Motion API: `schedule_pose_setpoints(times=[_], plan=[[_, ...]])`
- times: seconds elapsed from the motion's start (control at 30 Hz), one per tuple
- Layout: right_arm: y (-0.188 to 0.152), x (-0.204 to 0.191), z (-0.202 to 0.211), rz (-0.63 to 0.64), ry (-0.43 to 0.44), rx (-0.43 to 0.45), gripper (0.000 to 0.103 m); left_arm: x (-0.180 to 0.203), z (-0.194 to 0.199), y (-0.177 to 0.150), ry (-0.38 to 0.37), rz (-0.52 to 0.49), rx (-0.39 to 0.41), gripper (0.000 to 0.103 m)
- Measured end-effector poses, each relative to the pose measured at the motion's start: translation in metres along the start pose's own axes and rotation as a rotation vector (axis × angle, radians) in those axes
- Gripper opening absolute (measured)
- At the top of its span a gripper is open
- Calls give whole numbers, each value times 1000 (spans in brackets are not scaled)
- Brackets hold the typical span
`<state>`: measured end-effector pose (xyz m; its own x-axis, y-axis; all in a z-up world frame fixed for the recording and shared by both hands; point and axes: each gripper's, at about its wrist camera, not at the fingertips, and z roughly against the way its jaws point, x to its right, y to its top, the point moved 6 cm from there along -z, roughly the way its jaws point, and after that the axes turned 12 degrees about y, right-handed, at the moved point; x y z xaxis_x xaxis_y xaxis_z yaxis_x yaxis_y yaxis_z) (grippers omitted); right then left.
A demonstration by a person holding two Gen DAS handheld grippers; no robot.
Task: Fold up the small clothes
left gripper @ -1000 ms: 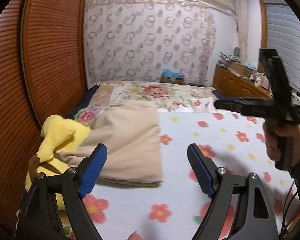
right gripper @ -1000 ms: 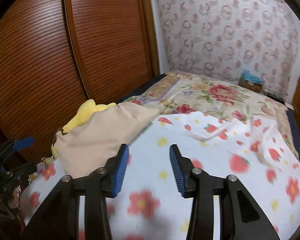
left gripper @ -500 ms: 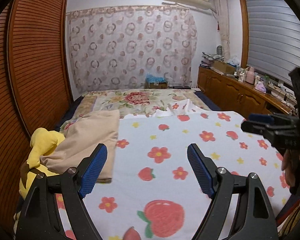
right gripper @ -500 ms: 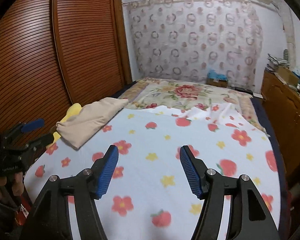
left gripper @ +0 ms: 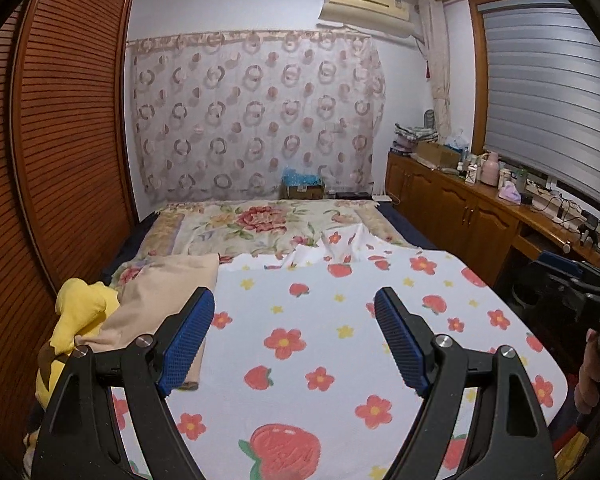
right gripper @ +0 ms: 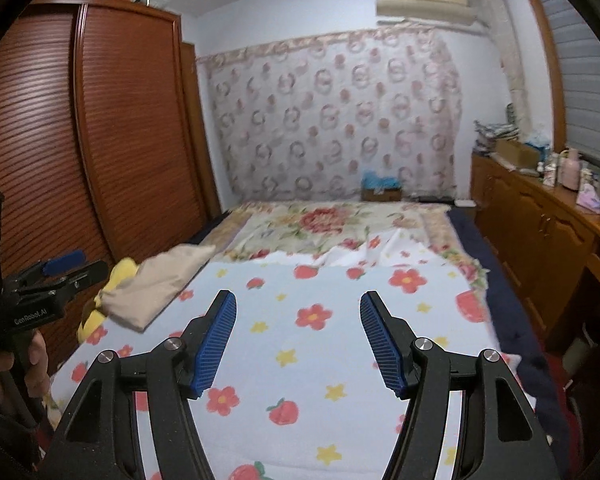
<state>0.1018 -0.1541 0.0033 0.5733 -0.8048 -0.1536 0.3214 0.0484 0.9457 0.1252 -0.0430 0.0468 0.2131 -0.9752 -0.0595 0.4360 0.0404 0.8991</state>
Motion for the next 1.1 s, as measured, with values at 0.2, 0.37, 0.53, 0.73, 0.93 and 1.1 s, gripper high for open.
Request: schedule_pose_setpoints(times=[0.2, 0.37, 0.53, 0.73, 0.93, 1.1], plan=[[-3, -2, 16, 1, -43, 49, 66, 1, 10, 11, 16, 3, 39, 83], [-12, -8, 14, 0, -55, 56, 66, 1, 12, 11, 20, -1, 46, 83], [-13, -7, 11, -1, -55, 58, 66, 2, 12, 12, 24, -2, 49, 83], [-6, 7, 12, -1, -60, 58, 66, 2, 14, 14, 26, -3, 56, 83], [-6, 10, 15, -5, -57, 61, 66, 2, 15, 13, 27, -4, 57, 83], [-6, 13, 17, -5, -58, 62, 66, 2, 15, 14, 25, -3, 54, 83]])
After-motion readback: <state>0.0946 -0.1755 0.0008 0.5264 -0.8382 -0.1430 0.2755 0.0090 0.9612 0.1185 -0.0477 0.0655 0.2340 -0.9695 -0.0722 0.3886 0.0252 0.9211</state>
